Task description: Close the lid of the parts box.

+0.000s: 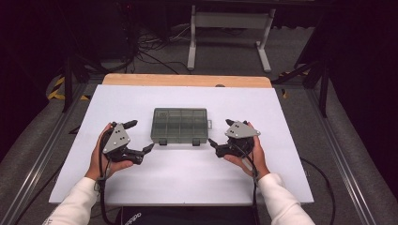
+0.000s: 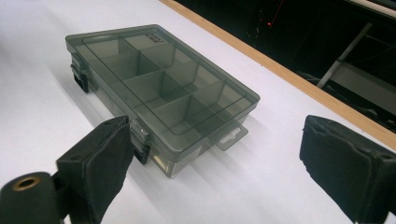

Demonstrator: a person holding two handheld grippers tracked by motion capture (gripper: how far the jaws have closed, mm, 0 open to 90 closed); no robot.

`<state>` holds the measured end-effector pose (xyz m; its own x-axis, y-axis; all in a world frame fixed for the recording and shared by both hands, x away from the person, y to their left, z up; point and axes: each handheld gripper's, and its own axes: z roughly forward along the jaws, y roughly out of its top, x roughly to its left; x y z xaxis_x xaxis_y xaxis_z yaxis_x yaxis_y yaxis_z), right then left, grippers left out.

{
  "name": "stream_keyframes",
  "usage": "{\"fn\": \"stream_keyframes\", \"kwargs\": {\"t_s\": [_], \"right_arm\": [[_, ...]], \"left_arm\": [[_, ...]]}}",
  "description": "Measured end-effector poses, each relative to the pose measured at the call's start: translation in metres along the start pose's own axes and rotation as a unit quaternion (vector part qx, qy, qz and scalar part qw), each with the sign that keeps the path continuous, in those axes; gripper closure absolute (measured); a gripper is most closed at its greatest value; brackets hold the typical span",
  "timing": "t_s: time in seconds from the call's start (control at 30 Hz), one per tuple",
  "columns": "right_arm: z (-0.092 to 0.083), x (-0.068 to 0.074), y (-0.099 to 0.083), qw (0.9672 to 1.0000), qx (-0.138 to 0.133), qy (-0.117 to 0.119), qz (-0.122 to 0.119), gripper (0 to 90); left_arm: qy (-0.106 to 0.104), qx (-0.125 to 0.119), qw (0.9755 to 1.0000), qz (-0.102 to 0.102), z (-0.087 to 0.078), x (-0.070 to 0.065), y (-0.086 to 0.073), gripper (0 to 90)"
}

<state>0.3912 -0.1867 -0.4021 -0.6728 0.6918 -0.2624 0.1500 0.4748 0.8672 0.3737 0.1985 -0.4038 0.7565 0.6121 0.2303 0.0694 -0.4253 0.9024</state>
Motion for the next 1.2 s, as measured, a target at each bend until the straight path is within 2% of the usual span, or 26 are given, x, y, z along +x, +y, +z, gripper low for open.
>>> {"fn": "stream_keyframes", "kwargs": {"t_s": [0.13, 0.4, 0.8, 0.87, 1.13, 1.17, 1.2], "right_arm": [[-0.004, 0.000, -0.002, 1.0000, -0.002, -0.002, -0.001, 10.3], [-0.011, -0.001, -0.008, 1.0000, 0.000, -0.005, 0.000, 10.3], [-0.024, -0.001, -0.018, 0.9998, 0.005, -0.019, 0.000, 10.2], [-0.026, -0.001, -0.020, 0.9997, 0.006, -0.022, 0.000, 10.2], [-0.034, -0.002, -0.028, 0.9992, 0.016, -0.036, 0.000, 9.9], [-0.035, -0.002, -0.028, 0.9992, 0.017, -0.037, 0.000, 9.8], [-0.036, -0.002, -0.029, 0.9991, 0.018, -0.039, 0.000, 9.8]], "left_arm": [[-0.001, 0.001, 0.9999, 0.011, -0.004, -0.003, 0.000, 5.5], [-0.001, -0.001, 1.0000, 0.007, -0.011, -0.006, -0.003, 5.4], [0.003, 0.013, 0.9998, 0.013, -0.028, -0.006, -0.018, 5.6], [0.002, 0.012, 0.9999, 0.006, -0.031, -0.006, -0.020, 5.7], [-0.001, 0.014, 0.9999, -0.002, -0.042, -0.005, -0.027, 5.7], [0.001, 0.015, 0.9999, 0.002, -0.043, -0.005, -0.028, 5.7], [-0.003, 0.017, 0.9998, -0.003, -0.044, -0.006, -0.029, 5.8]]}}
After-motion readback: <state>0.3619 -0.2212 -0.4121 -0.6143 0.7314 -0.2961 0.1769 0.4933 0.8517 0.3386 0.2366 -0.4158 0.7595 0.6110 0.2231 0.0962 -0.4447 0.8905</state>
